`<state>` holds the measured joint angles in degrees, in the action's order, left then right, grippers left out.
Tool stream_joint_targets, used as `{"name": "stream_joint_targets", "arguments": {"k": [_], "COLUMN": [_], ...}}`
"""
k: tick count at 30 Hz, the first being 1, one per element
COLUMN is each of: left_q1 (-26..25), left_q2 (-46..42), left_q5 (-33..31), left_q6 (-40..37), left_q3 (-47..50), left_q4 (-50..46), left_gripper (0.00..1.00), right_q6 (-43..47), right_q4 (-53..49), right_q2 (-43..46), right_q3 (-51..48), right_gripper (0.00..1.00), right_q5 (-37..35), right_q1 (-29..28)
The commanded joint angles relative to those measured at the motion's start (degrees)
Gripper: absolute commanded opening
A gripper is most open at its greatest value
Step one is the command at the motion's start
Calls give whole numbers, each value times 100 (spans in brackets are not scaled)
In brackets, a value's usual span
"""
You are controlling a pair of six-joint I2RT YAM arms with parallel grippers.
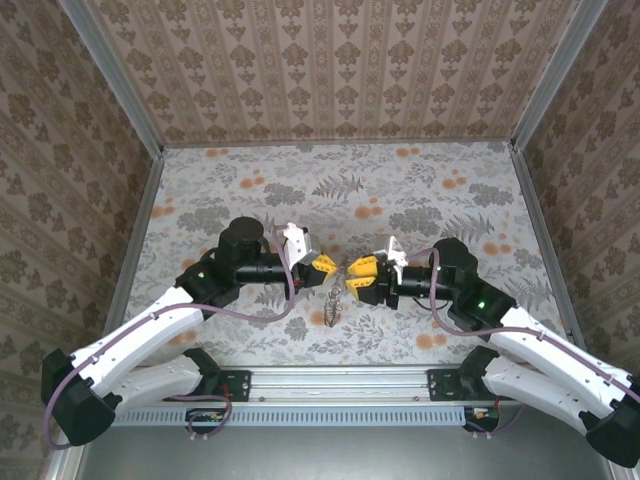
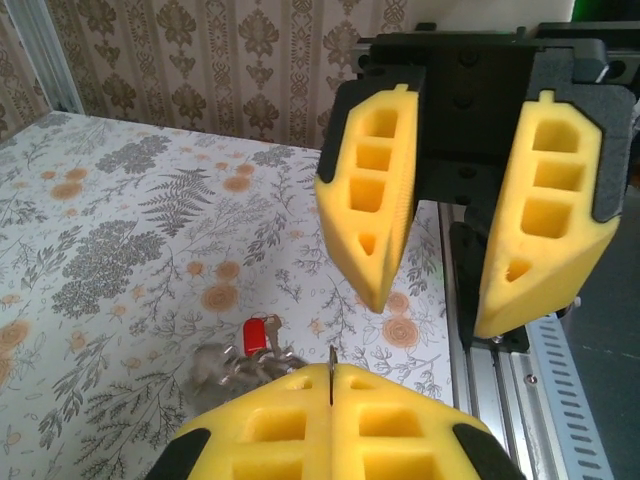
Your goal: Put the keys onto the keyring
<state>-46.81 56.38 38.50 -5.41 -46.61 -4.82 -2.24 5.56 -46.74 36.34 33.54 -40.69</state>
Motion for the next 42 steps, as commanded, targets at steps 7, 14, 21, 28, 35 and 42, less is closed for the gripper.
{"name": "stream_joint_targets", "arguments": {"k": [7,14,21,28,35,42], "left_q1": [14,-3,-19,-41,-47,-65], "left_q2": [-153,-127,-135,-125,-123,-127], "left_q5": [254,324,352,352,307,298], "left_q6": [-140,-138,-153,-178,-212,-230], "left_q3": [-227,-235,-257,-265,-270,-284], "left_q4": [-81,-79,-120,-151,-201,-230], "left_gripper": [0,0,0,0,0,0], "right_q6": [231,333,375,385,366,361], "right_q4": [236,249,380,392,287,270], "right_q2": [-434,-602,-739,-741,-565,-519], "right_q3": [190,241,225,206,100,23], "right_gripper": [29,26,25,24,26,27], "right_q5": [453,399,316,76,-56,-129], "right_q1": [-27,-27,-27,-19,8,34]}}
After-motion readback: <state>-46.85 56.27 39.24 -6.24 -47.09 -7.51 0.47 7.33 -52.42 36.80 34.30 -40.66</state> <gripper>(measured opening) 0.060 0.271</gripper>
